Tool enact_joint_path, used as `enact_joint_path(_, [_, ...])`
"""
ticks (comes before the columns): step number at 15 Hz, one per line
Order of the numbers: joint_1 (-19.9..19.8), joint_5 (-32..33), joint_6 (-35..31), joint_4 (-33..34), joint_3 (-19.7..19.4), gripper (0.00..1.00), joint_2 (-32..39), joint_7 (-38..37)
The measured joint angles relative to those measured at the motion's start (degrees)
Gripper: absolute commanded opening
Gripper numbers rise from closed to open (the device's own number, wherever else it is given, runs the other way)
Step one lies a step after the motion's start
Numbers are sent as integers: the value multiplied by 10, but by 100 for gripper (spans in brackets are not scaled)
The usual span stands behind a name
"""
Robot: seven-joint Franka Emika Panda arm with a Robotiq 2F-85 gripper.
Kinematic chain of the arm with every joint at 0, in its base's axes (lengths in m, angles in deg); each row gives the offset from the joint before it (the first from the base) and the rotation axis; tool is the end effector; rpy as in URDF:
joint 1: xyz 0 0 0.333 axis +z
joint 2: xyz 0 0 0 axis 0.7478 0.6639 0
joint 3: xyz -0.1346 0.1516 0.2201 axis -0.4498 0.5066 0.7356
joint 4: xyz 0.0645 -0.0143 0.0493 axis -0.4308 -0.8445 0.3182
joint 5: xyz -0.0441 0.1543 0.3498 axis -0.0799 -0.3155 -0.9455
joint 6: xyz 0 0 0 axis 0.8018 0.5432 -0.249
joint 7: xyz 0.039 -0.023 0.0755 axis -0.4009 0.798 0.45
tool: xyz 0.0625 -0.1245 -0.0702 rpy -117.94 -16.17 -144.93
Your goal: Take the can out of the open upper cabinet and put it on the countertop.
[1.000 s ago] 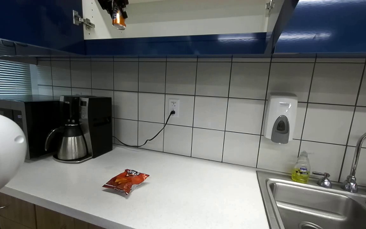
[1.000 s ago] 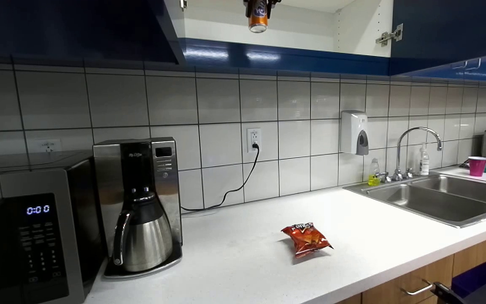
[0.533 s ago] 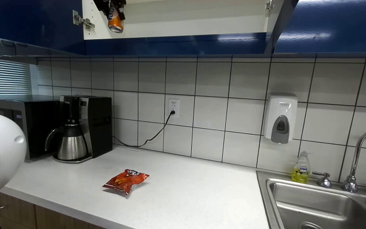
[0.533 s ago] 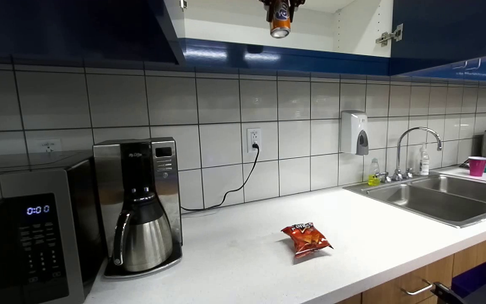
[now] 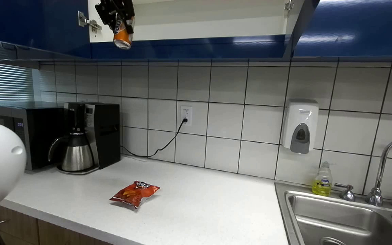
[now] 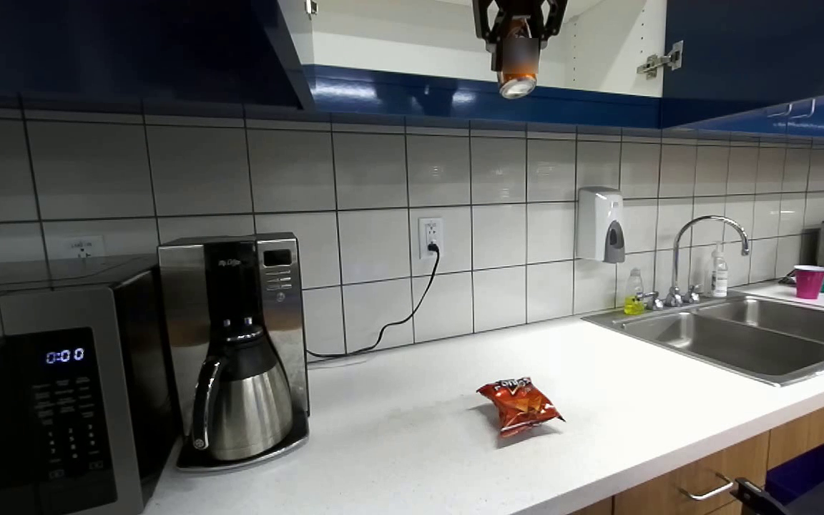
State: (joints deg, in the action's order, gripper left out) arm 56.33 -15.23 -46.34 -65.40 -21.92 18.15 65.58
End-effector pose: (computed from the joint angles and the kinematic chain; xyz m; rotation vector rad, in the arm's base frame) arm 0.4238 0.0851 0.6990 2.9230 -0.2404 0.6200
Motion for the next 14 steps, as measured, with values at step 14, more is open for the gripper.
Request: enact_joint_path(14, [-62,-3,-219,-284,-59,38,-57,42])
